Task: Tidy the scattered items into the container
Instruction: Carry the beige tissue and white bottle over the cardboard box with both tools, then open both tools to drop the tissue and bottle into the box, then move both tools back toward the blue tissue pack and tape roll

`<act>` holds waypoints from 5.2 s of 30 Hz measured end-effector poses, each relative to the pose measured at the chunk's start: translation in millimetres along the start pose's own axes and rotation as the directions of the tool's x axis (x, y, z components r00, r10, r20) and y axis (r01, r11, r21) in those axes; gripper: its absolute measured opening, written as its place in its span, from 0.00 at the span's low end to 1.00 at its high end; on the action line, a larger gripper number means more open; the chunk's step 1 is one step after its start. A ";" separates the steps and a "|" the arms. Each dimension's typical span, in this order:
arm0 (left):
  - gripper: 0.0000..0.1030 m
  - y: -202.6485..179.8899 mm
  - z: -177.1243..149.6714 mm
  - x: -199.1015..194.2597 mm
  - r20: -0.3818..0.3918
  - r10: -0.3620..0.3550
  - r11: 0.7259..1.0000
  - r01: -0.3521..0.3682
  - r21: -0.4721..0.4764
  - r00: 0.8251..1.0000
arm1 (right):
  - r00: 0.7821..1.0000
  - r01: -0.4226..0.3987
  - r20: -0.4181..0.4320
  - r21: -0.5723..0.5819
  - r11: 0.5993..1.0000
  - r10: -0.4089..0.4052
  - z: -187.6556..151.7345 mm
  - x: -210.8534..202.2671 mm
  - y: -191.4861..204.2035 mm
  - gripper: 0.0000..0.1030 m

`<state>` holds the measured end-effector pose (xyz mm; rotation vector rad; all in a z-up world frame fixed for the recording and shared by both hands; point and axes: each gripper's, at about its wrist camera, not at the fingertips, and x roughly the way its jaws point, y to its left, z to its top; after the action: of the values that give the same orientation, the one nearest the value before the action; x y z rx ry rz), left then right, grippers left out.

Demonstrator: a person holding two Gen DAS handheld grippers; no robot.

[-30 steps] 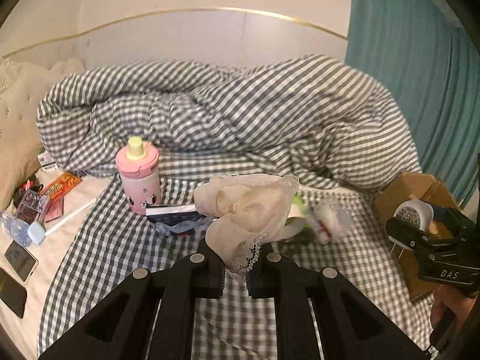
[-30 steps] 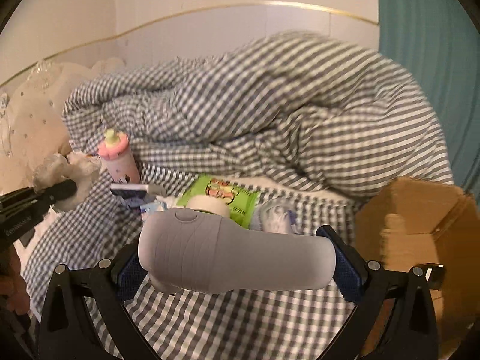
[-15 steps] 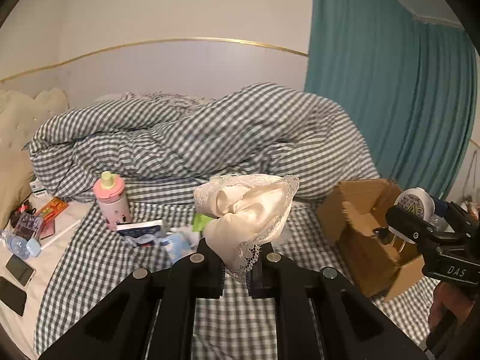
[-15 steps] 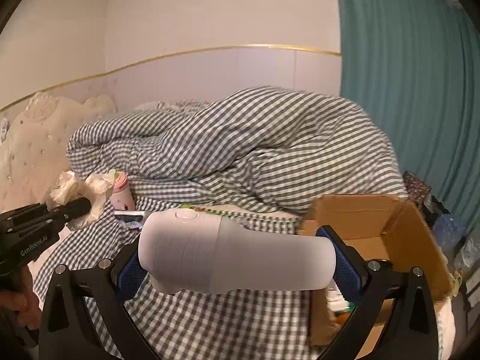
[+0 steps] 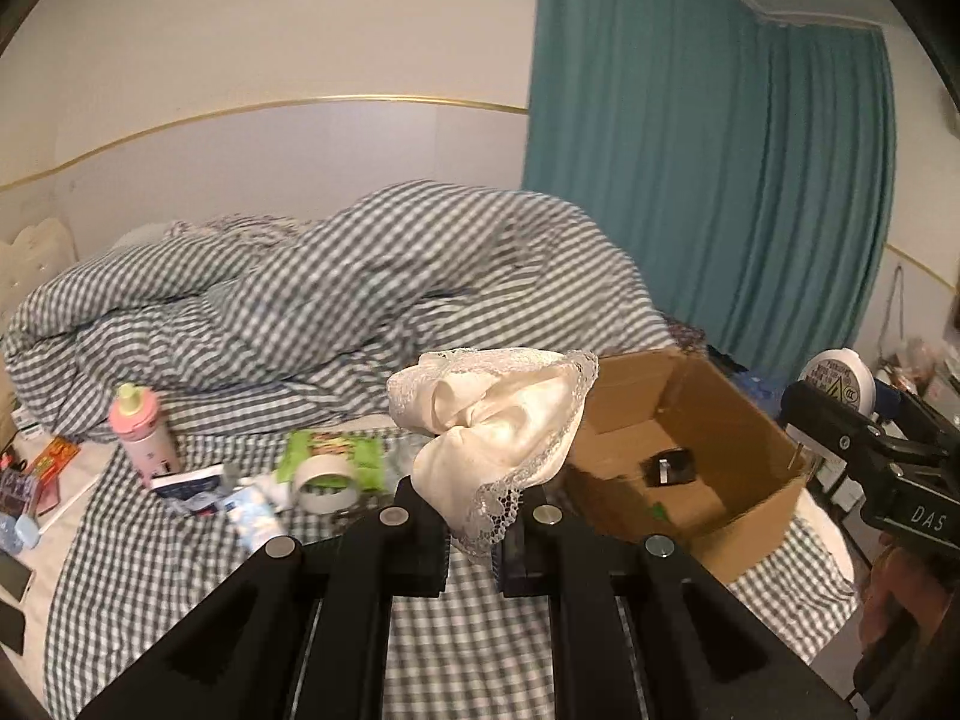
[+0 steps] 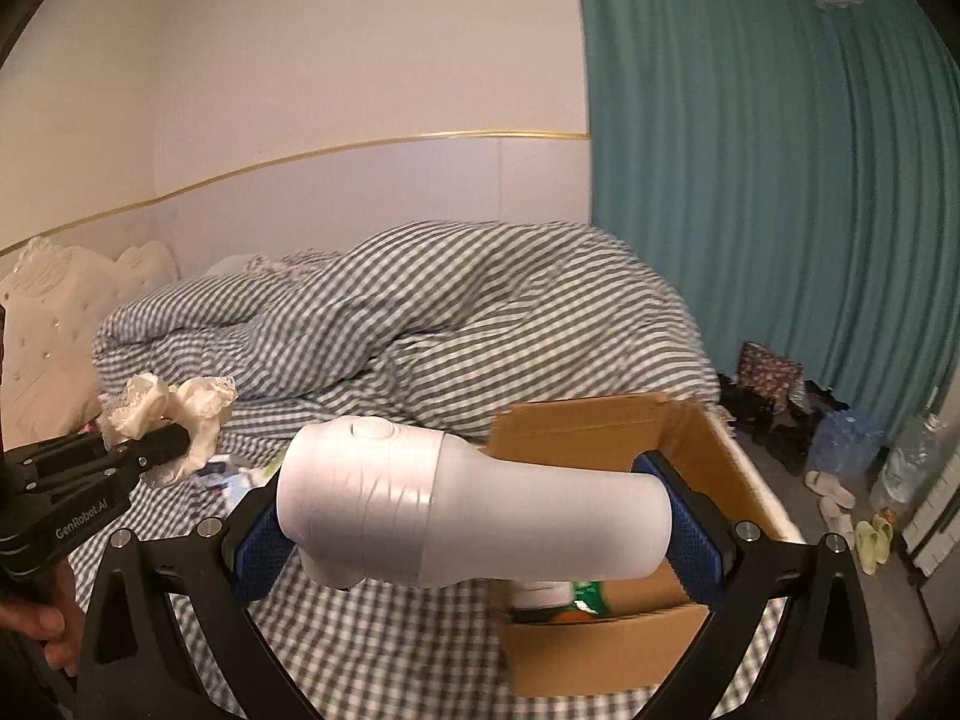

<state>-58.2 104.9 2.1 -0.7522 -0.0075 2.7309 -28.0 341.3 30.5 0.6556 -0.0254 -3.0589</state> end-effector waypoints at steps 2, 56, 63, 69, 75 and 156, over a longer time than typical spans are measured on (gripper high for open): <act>0.09 -13.0 2.7 2.1 0.003 -0.017 1.000 0.017 0.012 1.000 | 1.000 0.023 0.008 0.016 1.000 -0.023 0.9 -5.1 -14.1 0.99; 1.00 -161.9 -10.4 173.7 -0.190 -0.134 0.967 0.171 0.190 0.973 | 0.981 0.149 -0.145 0.113 0.982 -0.133 -37.1 75.3 -150.6 0.99; 1.00 -108.9 -10.3 164.4 -0.154 -0.037 0.983 0.064 0.171 0.987 | 0.976 0.105 -0.200 0.085 0.991 -0.086 -46.1 116.1 -126.5 0.99; 1.00 -72.9 -8.8 161.9 -0.163 -0.004 0.993 0.024 0.118 0.987 | 0.971 0.100 -0.225 0.061 0.993 -0.084 -51.2 138.7 -105.8 0.99; 1.00 -55.8 -9.4 159.5 -0.168 0.004 0.996 0.011 0.089 0.986 | 0.966 0.118 -0.237 0.056 0.991 -0.102 -54.2 146.7 -97.1 1.00; 1.00 232.9 -88.3 90.7 -0.239 0.300 0.927 -0.341 -0.155 0.923 | 0.943 -0.209 -0.286 -0.119 0.971 0.168 -42.8 198.4 172.4 1.00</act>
<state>-155.8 -97.0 -139.3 -1.1949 -0.1141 2.9713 -189.9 165.2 -86.5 0.9955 0.1318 -2.7285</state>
